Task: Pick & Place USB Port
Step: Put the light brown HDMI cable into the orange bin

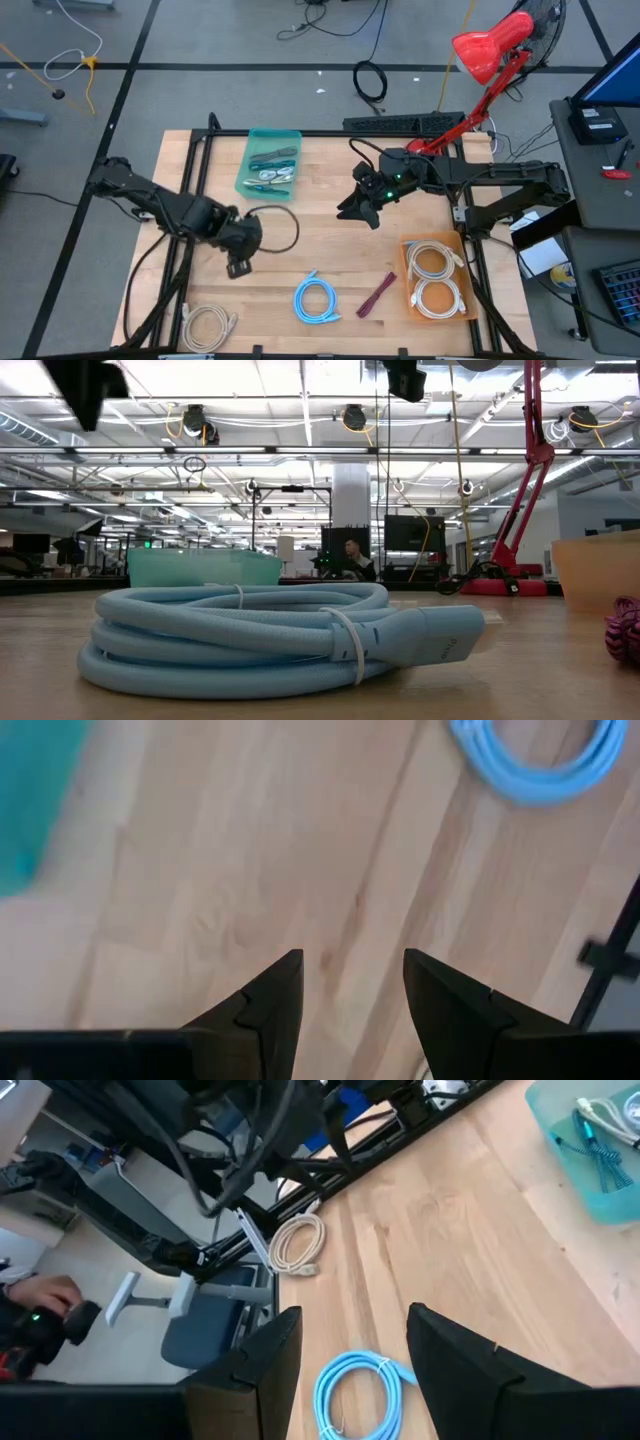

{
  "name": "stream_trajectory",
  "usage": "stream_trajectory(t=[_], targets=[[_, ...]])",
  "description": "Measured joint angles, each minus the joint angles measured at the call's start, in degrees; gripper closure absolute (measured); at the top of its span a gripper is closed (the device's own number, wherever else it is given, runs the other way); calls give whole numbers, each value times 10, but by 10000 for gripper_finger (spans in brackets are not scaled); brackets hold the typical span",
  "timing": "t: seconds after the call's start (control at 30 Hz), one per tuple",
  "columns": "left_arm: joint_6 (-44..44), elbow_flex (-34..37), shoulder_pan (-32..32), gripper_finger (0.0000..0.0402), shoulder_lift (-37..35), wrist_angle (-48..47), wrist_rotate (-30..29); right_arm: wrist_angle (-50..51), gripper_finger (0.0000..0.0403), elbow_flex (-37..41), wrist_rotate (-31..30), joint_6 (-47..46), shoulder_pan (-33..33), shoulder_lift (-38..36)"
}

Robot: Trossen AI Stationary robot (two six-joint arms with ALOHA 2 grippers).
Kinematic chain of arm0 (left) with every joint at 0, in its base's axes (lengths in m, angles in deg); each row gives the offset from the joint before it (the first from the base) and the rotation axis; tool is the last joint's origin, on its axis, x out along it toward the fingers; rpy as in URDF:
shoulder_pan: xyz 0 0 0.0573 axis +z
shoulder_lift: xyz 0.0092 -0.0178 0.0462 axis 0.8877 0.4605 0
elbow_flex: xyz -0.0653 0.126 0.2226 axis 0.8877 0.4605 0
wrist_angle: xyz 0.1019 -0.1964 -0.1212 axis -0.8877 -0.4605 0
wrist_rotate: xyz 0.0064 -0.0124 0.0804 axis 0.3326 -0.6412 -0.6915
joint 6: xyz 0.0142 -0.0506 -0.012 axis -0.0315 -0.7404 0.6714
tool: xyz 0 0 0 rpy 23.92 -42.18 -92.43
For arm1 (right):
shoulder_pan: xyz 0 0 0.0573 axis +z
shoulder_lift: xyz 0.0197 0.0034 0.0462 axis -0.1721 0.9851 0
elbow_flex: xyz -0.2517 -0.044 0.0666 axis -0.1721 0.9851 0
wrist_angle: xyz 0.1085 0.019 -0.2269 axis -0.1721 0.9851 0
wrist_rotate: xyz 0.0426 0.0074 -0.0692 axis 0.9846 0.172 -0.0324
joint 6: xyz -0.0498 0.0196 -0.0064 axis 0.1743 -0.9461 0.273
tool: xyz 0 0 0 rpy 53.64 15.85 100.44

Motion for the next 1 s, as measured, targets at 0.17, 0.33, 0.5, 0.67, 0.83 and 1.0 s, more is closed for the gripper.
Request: stream_trajectory(t=[0.17, 0.33, 0.5, 0.67, 0.83, 1.0], targets=[[-16, 41, -51, 227, 0, 8, 9, 6, 232, 0, -15, 5, 4, 0], [-40, 80, -103, 227, 0, 40, 22, 8, 232, 0, -31, 11, 7, 0], [-83, 117, -154, 227, 0, 44, 34, 8, 232, 0, -31, 11, 7, 0], [-117, 155, -209, 227, 0, 99, 52, 8, 232, 0, -31, 11, 7, 0], [-153, 188, -258, 227, 0, 180, 54, 8, 232, 0, -32, 11, 7, 0], [-179, 206, -290, 227, 3, 206, 59, 8, 232, 0, -46, 12, 7, 0]])
